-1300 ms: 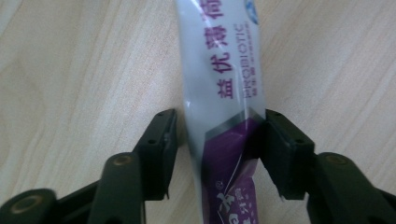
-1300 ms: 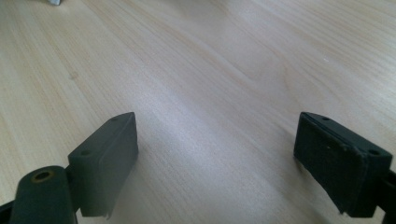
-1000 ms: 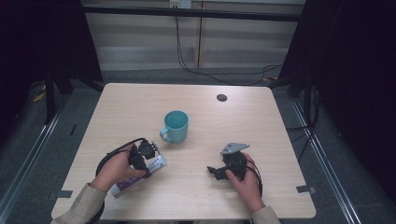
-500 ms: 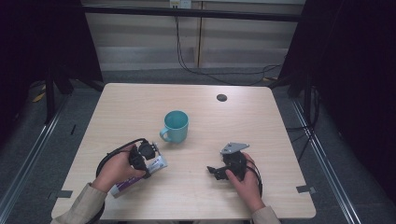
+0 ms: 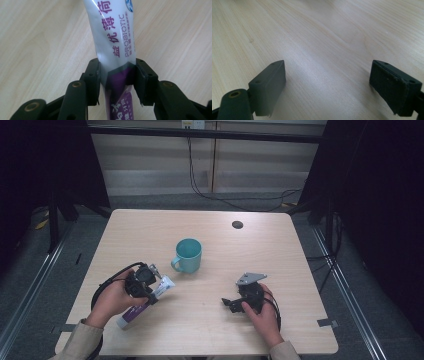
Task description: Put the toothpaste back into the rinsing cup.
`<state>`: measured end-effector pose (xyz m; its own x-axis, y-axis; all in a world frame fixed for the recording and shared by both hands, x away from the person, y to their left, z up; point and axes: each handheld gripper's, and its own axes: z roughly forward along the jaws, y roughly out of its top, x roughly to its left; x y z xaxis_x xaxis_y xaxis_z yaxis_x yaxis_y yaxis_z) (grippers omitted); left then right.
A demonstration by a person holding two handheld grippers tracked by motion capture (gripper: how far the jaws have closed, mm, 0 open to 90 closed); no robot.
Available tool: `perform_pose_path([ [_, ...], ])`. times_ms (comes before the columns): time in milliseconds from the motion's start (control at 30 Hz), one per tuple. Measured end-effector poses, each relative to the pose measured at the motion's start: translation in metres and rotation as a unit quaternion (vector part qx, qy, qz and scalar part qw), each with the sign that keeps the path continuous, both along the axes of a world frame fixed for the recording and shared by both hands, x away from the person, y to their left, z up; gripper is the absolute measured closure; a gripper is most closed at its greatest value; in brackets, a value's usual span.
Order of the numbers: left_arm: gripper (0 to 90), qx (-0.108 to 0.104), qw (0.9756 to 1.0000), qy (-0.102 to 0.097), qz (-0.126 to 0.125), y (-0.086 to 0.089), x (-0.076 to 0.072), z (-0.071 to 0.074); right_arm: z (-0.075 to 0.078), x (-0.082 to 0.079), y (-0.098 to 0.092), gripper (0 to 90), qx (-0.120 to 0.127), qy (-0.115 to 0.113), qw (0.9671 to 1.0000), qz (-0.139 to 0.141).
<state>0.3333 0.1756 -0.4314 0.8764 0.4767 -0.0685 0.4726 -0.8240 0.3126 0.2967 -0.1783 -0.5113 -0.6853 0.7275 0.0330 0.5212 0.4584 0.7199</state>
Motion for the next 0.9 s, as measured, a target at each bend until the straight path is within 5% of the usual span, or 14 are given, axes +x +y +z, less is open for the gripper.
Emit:
perform_pose_path([
  [200, 67.7, -0.050, 0.9986, -0.016, 0.011, 0.008, -0.002, 0.012, 0.000, 0.000, 0.000, 13.2, 0.000, 0.000, 1.0000, 0.000],
  [267, 69.8, -0.082, 0.9962, -0.017, 0.023, 0.014, -0.001, 0.015, 0.000, 0.000, 0.000, 13.2, 0.000, 0.000, 1.0000, 0.000],
  [467, 75.0, -0.105, 0.9939, -0.016, 0.028, 0.018, 0.000, 0.021, 0.000, 0.000, 0.000, 13.2, 0.000, 0.001, 1.0000, 0.000],
  [500, 75.2, -0.122, 0.9919, -0.017, 0.031, 0.019, 0.000, 0.022, 0.000, 0.000, 0.000, 13.2, 0.000, 0.000, 1.0000, 0.000],
  [767, 76.7, -0.122, 0.9917, -0.014, 0.035, 0.019, 0.002, 0.025, 0.000, 0.000, 0.000, 13.2, 0.000, 0.000, 1.0000, 0.001],
  [900, 76.8, -0.150, 0.9873, -0.021, 0.047, 0.021, 0.003, 0.028, 0.000, 0.000, 0.000, 13.2, 0.000, 0.000, 1.0000, 0.000],
])
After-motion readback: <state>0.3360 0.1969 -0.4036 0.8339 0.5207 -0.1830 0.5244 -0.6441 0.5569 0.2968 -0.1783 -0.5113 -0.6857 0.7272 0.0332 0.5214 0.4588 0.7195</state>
